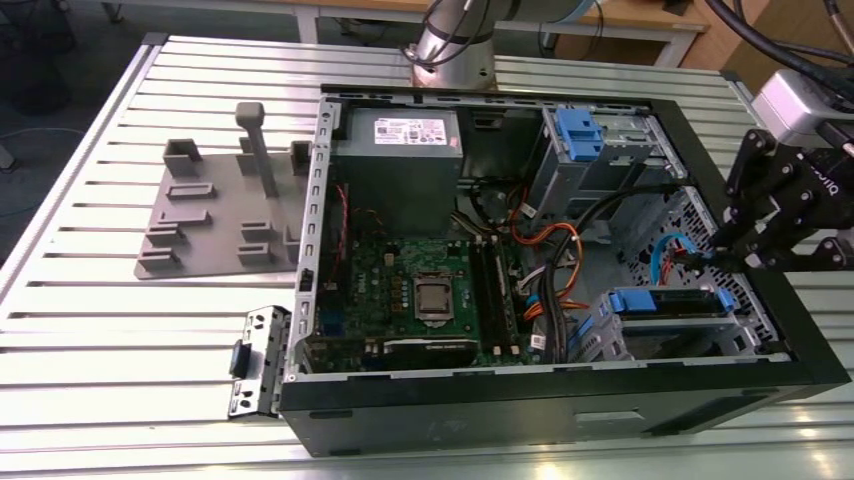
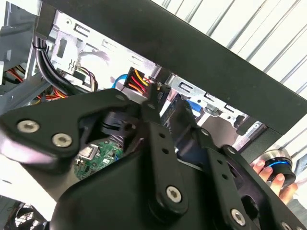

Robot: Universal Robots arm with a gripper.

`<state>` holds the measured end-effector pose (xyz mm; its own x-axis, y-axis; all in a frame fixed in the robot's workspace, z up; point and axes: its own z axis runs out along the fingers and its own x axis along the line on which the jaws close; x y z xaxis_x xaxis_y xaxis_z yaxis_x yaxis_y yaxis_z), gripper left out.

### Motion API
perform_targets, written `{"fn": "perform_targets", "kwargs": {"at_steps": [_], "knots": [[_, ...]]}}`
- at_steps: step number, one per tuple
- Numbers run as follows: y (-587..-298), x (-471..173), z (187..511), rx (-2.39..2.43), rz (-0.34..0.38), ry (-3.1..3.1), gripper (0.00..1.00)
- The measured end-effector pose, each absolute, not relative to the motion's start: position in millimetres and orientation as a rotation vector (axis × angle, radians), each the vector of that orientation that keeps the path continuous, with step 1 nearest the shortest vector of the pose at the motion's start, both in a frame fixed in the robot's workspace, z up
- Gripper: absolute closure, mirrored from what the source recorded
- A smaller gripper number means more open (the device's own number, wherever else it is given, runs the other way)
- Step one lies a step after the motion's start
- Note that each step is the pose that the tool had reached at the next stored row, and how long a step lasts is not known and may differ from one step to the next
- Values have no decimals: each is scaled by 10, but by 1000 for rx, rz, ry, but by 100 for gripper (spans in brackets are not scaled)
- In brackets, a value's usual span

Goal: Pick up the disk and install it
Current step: 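Insert the first disk wire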

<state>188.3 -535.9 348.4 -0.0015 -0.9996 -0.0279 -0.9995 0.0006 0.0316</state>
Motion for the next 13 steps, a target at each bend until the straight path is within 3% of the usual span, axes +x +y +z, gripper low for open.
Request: {"fn": "perform_targets", "kwargs": {"at_steps": [1, 2, 13], "knots": [[-5359, 1883, 3484, 2218, -66, -2220, 65], [-5359, 1883, 3484, 2218, -66, -2220, 59], [-5359, 1883, 3425, 2216, -61, -2218, 59]]}}
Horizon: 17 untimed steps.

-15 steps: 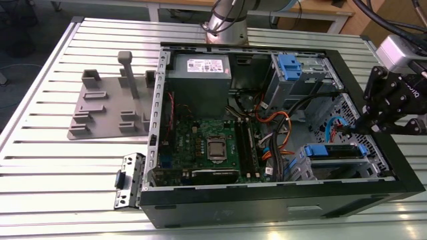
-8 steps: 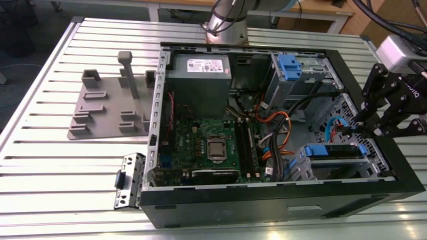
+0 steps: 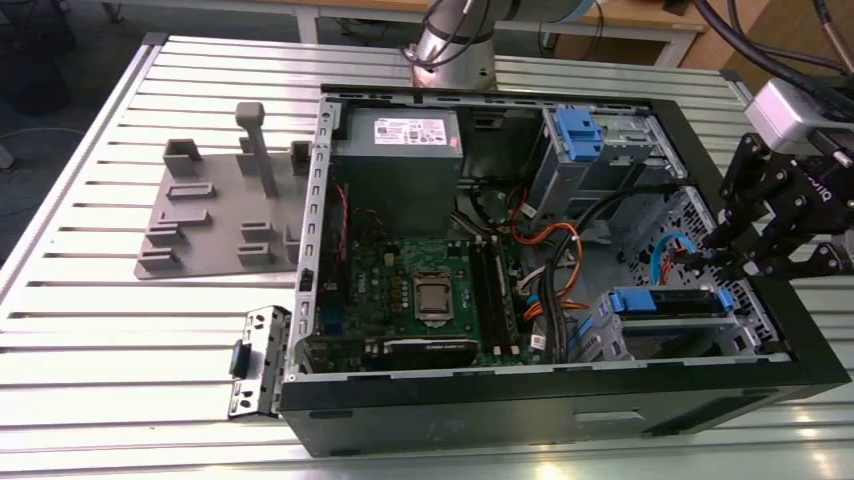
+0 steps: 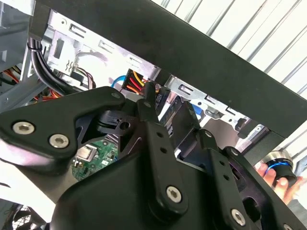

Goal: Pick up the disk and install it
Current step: 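Insert the first disk wire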

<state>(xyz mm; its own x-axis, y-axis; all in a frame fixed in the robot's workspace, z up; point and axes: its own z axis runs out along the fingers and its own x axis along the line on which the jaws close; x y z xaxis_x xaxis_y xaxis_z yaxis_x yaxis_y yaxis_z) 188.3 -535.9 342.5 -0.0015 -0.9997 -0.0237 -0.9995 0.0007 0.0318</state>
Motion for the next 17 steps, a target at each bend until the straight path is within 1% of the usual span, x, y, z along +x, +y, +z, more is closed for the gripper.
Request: {"fn": "perform_targets", "kwargs": {"at_steps": [5, 7, 8, 10, 17], "knots": [[-5359, 1883, 3423, 2216, -62, -2218, 60], [-5358, 1883, 3423, 2216, -62, -2218, 73], [-5358, 1883, 3423, 2216, -62, -2218, 73], [-5359, 1883, 3422, 2216, -61, -2218, 82], [-5358, 1883, 3421, 2216, -62, -2218, 82]]}}
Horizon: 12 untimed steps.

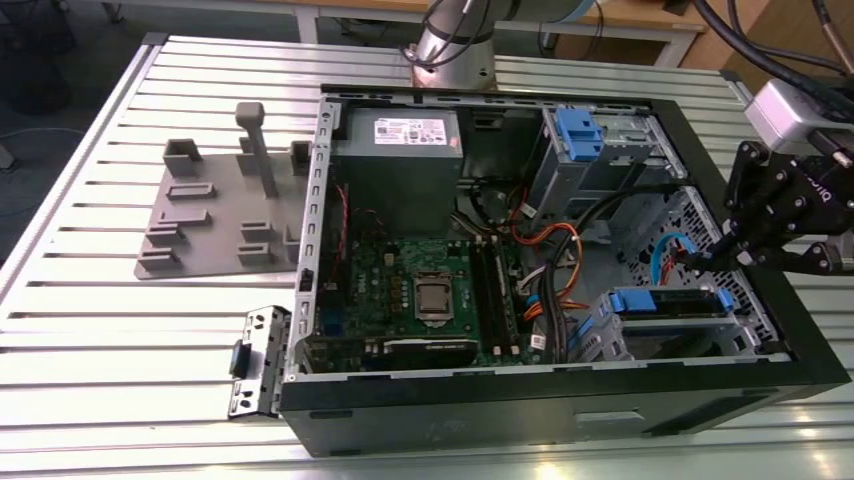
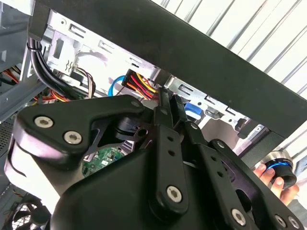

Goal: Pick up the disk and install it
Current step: 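Insert the first disk wire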

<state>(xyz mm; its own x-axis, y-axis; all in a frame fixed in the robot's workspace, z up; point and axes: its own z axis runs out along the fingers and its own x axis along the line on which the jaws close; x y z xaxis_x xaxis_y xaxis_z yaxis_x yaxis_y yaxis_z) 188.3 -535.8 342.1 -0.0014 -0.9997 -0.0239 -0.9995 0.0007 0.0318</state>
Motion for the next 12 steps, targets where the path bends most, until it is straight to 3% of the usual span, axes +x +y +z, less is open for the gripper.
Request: {"fn": "perform_targets", "kwargs": {"at_steps": [12], "knots": [[-5359, 1837, 3422, 2216, -62, -2219, 82]]}}
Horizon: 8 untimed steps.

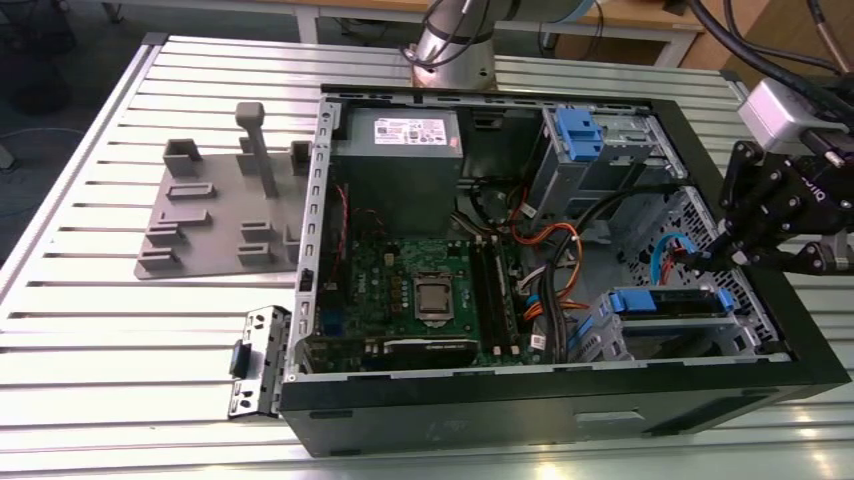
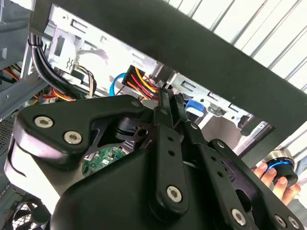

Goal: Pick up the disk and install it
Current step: 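Insert the first disk wire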

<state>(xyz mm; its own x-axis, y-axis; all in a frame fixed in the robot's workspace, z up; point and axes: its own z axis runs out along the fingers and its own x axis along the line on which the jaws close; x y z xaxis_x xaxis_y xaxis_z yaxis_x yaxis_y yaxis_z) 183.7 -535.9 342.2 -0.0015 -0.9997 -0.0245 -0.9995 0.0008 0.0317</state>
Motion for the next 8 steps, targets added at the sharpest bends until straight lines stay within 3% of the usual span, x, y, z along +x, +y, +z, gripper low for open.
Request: {"fn": "perform_targets", "kwargs": {"at_steps": [8], "knots": [[-5378, 1718, 3420, 2216, -63, -2219, 82]]}}
